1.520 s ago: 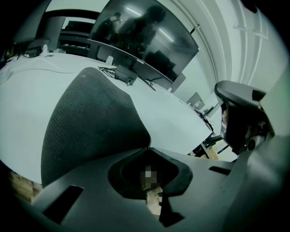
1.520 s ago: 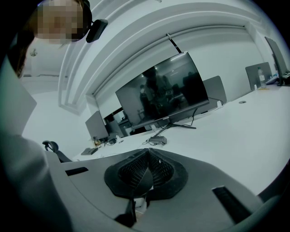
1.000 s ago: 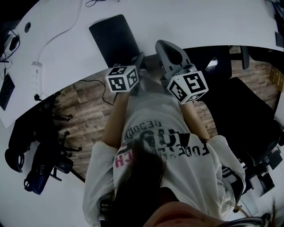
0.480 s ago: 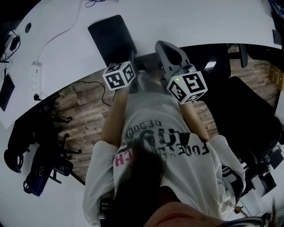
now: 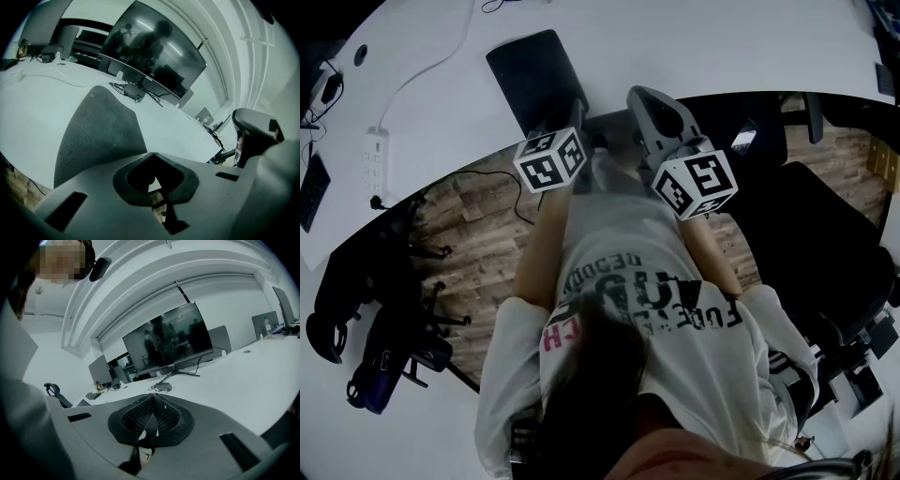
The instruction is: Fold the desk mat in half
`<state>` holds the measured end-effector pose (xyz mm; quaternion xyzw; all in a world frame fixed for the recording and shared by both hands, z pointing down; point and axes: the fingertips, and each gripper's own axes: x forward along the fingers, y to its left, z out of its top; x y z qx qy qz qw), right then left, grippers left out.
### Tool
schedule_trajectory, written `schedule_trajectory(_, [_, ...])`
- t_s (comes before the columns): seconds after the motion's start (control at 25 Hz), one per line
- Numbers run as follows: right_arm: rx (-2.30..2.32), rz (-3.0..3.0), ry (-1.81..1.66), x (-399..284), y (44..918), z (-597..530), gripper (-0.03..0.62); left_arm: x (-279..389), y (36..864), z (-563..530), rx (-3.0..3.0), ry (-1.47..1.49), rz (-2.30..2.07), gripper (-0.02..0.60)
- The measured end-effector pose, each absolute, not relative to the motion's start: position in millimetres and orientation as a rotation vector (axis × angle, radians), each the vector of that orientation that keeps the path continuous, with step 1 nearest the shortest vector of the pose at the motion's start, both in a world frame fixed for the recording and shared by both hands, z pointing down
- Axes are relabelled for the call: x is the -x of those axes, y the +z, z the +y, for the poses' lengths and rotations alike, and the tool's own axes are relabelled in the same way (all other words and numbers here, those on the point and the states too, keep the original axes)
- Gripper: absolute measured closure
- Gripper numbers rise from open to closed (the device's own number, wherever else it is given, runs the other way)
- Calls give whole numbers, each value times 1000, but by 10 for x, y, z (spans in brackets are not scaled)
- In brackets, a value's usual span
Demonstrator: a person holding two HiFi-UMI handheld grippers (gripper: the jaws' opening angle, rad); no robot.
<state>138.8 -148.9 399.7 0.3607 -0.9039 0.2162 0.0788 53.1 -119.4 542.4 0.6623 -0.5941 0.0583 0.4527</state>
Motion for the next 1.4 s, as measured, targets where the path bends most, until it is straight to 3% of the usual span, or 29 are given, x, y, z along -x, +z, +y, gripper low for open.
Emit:
schedule_trajectory(0.72, [-1040,-2761,603,-1334,3862,-1501,594,-223,4693,-1412,-1779,34,-1660,580])
schedule_trajectory(1.4, [-955,-2909,475,-1127,3373,-1584,594,186,3329,-1307,-1978,-175,-1948,580])
